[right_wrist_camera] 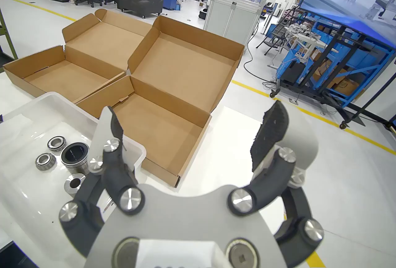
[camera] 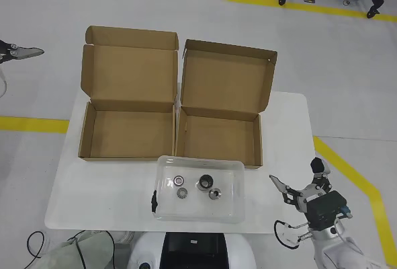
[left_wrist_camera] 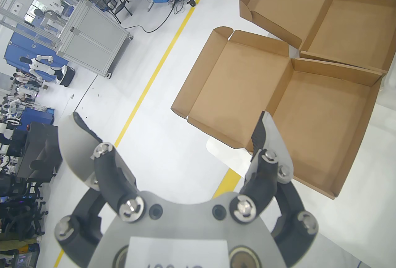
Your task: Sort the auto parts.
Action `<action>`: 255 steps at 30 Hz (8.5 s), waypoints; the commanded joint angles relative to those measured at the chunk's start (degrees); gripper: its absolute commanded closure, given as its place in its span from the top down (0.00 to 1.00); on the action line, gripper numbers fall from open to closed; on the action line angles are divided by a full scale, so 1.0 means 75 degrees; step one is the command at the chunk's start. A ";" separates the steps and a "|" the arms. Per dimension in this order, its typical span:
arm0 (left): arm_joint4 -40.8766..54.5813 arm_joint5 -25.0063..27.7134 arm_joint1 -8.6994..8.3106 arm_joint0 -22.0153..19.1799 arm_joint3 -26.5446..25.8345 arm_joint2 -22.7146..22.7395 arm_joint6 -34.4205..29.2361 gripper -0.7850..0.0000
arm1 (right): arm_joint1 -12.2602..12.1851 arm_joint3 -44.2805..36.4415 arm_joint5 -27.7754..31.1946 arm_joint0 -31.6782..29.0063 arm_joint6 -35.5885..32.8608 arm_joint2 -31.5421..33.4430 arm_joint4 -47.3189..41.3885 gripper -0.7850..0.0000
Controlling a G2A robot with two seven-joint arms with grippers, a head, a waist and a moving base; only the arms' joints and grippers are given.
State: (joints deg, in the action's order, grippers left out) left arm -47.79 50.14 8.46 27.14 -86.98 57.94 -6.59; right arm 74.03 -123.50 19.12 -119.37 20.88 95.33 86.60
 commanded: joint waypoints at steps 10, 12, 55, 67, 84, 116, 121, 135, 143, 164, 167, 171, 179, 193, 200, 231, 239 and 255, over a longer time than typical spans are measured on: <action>0.0000 0.0000 0.0000 0.0000 0.0000 0.0000 0.0000 1.00 | 0.0000 0.0000 0.0000 0.0000 0.0000 0.0000 0.0000 1.00; 0.0000 0.0000 0.0000 0.0000 0.0000 0.0000 0.0000 1.00 | 0.0000 0.0000 0.0000 0.0000 0.0000 0.0000 0.0000 1.00; 0.0000 0.0000 0.0000 0.0000 0.0000 0.0000 0.0000 1.00 | -0.0115 0.0971 0.1811 0.2501 -0.2097 -0.2029 0.0300 1.00; 0.0000 0.0000 0.0000 0.0000 0.0000 0.0000 0.0000 1.00 | -0.0174 0.1408 0.3333 0.3549 -0.3514 -0.2857 -0.0166 1.00; 0.0000 0.0000 0.0000 0.0000 0.0000 0.0000 0.0000 1.00 | -0.0233 0.1469 0.3697 0.4301 -0.6722 -0.4043 -0.0689 0.78; 0.0000 0.0000 0.0000 0.0000 0.0000 0.0000 0.0000 1.00 | -0.0316 0.2974 0.2873 0.5322 -0.7533 -0.4934 -0.0788 0.86; 0.0000 0.0000 0.0000 0.0000 0.0000 0.0000 0.0000 1.00 | -0.0311 0.3163 0.2825 0.5469 -0.7567 -0.5095 -0.0832 0.84; 0.0000 0.0000 0.0000 0.0000 0.0000 0.0000 0.0000 1.00 | -0.0321 0.3463 0.2753 0.5749 -0.7577 -0.5417 -0.0979 0.40; 0.0000 0.0000 0.0000 0.0000 0.0000 0.0000 0.0000 1.00 | -0.0357 0.3377 0.2656 0.5800 -0.7491 -0.5454 -0.0951 0.00; 0.0000 0.0000 0.0000 0.0000 0.0000 0.0000 0.0000 1.00 | -0.0496 0.3061 0.3094 0.5695 -0.3866 -0.5151 -0.1069 0.00; 0.0000 0.0000 0.0000 0.0000 0.0000 0.0000 0.0000 1.00 | -0.0490 0.3117 0.3174 0.5863 -0.3301 -0.5155 -0.1047 0.00; 0.0000 0.0000 0.0000 0.0000 0.0000 0.0000 0.0000 1.00 | -0.0483 0.3133 0.3159 0.6070 -0.2442 -0.5055 -0.1112 0.00; 0.0000 0.0000 0.0000 0.0000 0.0000 0.0000 0.0000 1.00 | -0.0469 0.3047 0.2954 0.6374 -0.1058 -0.4731 -0.1457 0.00; 0.0000 0.0000 0.0000 0.0000 0.0000 0.0000 0.0000 1.00 | -0.0544 0.2134 0.2822 0.6798 -0.0555 -0.3864 -0.1773 0.00; 0.0000 0.0000 0.0000 0.0000 0.0000 0.0000 0.0000 1.00 | -0.0539 0.1980 0.2858 0.7116 -0.0617 -0.3742 -0.2065 0.00; 0.0000 0.0000 0.0000 0.0000 0.0000 0.0000 0.0000 1.00 | -0.0577 0.2622 0.2670 0.6775 -0.2619 -0.4296 -0.1390 0.00; 0.0000 0.0000 0.0000 0.0000 0.0000 0.0000 0.0000 1.00 | -0.0611 0.2726 0.2408 0.6717 -0.4809 -0.4366 -0.1592 0.00; 0.0000 0.0000 0.0000 0.0000 0.0000 0.0000 0.0000 1.00 | -0.0322 0.4441 0.1479 0.7889 -0.6612 -0.5396 -0.2251 0.00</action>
State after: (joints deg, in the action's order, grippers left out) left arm -47.79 50.14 8.46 27.14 -86.98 57.94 -6.59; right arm 71.43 -91.20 30.58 -60.98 -28.15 55.44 69.91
